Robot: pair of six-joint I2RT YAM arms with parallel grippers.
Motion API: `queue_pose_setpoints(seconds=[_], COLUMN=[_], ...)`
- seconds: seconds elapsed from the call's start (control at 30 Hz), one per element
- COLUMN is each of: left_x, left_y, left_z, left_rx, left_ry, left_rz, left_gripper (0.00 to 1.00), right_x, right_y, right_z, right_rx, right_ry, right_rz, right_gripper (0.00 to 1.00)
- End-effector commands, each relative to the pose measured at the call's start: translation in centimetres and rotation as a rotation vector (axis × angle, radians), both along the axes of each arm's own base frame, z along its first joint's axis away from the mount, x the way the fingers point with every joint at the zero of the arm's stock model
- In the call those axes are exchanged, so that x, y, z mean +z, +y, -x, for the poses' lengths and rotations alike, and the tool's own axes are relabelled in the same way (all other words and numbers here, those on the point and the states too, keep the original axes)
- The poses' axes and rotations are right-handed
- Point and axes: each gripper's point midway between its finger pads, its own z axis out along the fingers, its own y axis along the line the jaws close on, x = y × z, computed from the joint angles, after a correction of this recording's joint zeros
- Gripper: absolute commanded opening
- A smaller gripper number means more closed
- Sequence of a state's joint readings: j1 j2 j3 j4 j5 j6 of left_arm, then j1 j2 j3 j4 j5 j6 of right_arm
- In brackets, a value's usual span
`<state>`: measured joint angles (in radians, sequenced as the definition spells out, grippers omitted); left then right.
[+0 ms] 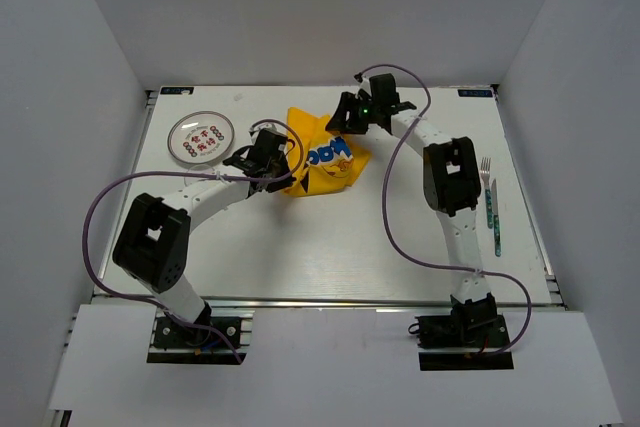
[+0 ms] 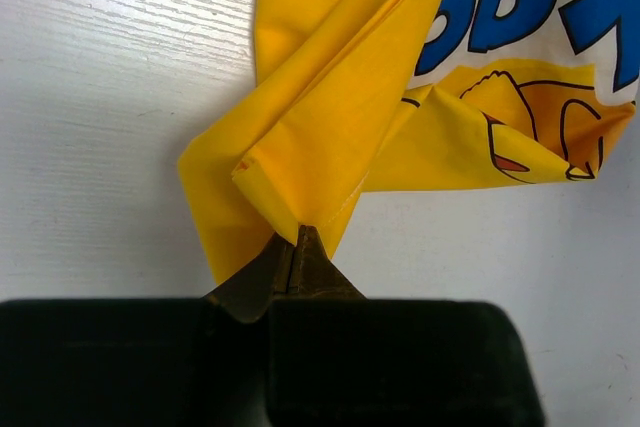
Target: Set the dinner table for one person
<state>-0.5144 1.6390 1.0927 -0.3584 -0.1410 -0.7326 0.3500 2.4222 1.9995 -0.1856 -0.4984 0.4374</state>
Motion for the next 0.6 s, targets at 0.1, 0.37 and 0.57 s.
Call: queue_pose_setpoints(seconds=[0.1,0.37,0.57], left_x=[2.2,6.1,20.6], left_y=[-0.3,-0.1,3.2], left_z=[-0.3,-3.8,-11.7], left_rx=[-0.009,0.046,0.285], left_ry=[-0.051,-0.122,-0.289], left_rz=[0.031,0.0,-0.083], left_gripper=[0.0,0.0,0.0], right_x=[2.5,8.6,18.8], right_y=[2.6,0.7,-9.2], right_z=[0.8,-0.2,1.3], right_rx=[0.094,-0.009,-0.338], right_ry=[-0.037,-0.154,-0.282], right_rz=[-0.073,-0.05,0.056], right_gripper=[0.37,0.0,0.0])
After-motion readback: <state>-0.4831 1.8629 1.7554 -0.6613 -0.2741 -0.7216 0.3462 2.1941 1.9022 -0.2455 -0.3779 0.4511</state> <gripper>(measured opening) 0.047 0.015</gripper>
